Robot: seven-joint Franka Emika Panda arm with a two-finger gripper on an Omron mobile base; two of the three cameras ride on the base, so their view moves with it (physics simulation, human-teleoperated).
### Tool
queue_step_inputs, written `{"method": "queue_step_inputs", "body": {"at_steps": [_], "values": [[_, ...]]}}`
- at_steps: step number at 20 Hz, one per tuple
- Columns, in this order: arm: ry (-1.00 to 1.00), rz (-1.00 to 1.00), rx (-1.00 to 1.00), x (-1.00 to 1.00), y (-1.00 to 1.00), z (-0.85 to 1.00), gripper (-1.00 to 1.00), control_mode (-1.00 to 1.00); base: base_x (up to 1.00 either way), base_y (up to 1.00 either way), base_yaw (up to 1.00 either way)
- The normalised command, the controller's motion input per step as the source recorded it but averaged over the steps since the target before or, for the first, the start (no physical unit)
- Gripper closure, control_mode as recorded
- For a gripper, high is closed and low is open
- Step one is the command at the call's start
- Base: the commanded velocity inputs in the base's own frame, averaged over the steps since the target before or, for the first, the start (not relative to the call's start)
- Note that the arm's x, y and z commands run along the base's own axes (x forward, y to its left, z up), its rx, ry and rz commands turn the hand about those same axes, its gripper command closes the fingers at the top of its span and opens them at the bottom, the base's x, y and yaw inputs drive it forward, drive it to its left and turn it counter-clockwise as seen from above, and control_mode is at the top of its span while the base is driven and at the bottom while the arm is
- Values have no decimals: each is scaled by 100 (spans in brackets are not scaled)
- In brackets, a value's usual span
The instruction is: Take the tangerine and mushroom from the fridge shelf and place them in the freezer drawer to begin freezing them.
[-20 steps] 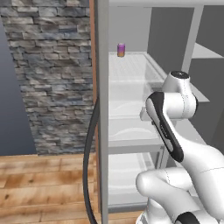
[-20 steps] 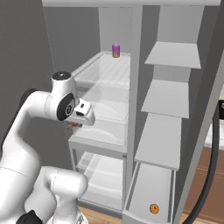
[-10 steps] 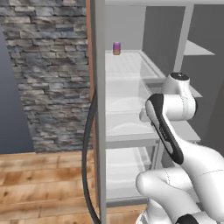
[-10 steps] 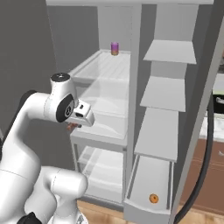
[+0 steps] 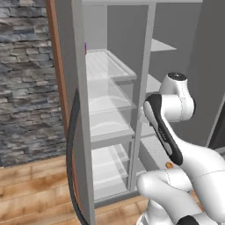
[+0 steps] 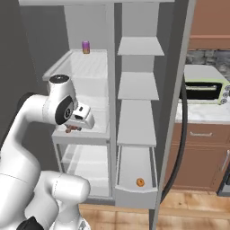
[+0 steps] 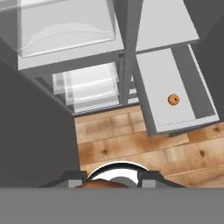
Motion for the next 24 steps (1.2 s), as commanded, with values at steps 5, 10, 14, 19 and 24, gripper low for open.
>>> {"method": "queue_step_inputs", "body": {"at_steps": [5, 10, 14, 19, 24], "values": [[0, 0, 0, 0, 0, 0, 100, 100, -37, -12, -43], [0, -3, 0, 0, -4, 0, 100, -100, -6, -5, -8], [0, 0, 0, 6, -38, -14, 100, -100, 0, 0, 0], [6, 0, 0, 24, -33, -60, 100, -100, 0, 0, 0], [13, -3, 0, 30, -32, -93, 100, -100, 0, 0, 0]]}}
